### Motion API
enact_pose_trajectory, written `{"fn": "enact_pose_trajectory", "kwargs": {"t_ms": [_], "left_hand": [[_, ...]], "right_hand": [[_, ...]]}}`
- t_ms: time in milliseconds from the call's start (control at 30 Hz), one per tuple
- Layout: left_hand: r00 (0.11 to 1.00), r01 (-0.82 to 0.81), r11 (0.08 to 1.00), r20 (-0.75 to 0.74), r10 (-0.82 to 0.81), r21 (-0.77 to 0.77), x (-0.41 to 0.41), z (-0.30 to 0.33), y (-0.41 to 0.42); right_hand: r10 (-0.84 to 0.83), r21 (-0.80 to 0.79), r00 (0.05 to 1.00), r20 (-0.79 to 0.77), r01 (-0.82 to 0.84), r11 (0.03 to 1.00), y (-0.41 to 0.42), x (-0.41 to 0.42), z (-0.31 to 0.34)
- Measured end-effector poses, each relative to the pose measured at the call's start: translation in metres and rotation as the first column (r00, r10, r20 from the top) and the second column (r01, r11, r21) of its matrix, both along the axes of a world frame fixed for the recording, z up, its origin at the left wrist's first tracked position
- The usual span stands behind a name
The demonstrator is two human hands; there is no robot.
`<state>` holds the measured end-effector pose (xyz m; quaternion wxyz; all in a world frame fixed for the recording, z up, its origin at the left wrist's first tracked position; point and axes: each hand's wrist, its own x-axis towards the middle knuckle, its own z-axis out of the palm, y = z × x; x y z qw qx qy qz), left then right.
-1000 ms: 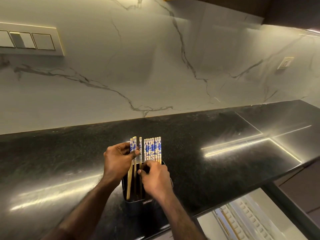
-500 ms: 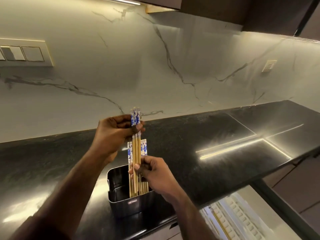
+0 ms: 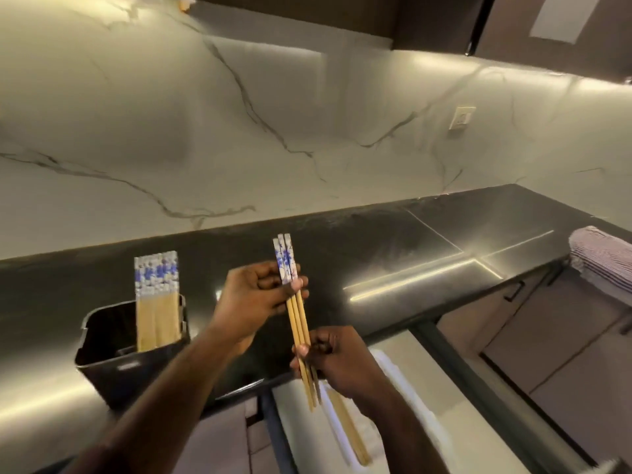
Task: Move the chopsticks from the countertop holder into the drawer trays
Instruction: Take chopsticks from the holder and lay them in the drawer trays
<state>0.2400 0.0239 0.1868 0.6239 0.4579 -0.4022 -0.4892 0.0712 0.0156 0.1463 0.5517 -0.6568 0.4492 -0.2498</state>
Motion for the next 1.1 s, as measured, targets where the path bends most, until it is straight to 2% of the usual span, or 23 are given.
{"fn": "enact_pose_trajectory", "kwargs": {"t_ms": [100, 233, 400, 500, 667, 767, 867, 1000, 1100], "left_hand": [[0.999, 0.043, 0.987, -0.035, -0.038, 0.153, -0.063, -0.048, -0.003], [0.989, 0.101, 0.937, 0.065, -0.13, 0.333, -0.131, -0.118, -0.008], [0.972, 0.147, 0.856, 0.086, -0.217, 0.496, -0.178, -0.19, -0.019], [0.968, 0.093, 0.822, 0.141, -0.206, 0.562, -0.188, -0.221, -0.027], [0.939, -0.106, 0.802, 0.324, -0.113, 0.587, -0.183, -0.253, -0.048], [0.845, -0.187, 0.813, 0.513, -0.153, 0.551, -0.173, -0.265, -0.064], [0.712, -0.206, 0.832, 0.662, -0.234, 0.515, -0.162, -0.278, -0.079], [0.515, -0.093, 0.84, 0.748, -0.419, 0.535, -0.152, -0.299, -0.088], [0.373, -0.009, 0.8, 0.744, -0.554, 0.6, -0.146, -0.317, -0.092]], "right_hand": [[-0.029, 0.132, 0.985, -0.17, 0.052, 0.99, -0.003, -0.064, -0.031], [-0.017, 0.256, 0.926, -0.377, 0.122, 0.959, -0.005, -0.132, -0.075], [0.015, 0.441, 0.888, -0.46, 0.214, 0.872, -0.009, -0.174, -0.122], [0.025, 0.469, 0.873, -0.486, 0.237, 0.851, -0.02, -0.179, -0.146], [0.027, 0.491, 0.854, -0.52, 0.273, 0.828, -0.049, -0.156, -0.177], [0.073, 0.468, 0.823, -0.563, 0.244, 0.849, -0.076, -0.135, -0.197], [0.118, 0.42, 0.772, -0.624, 0.205, 0.884, -0.099, -0.117, -0.215], [0.135, 0.324, 0.667, -0.733, 0.167, 0.931, -0.113, -0.101, -0.235], [0.096, 0.258, 0.642, -0.761, 0.163, 0.952, -0.112, -0.091, -0.243]]}}
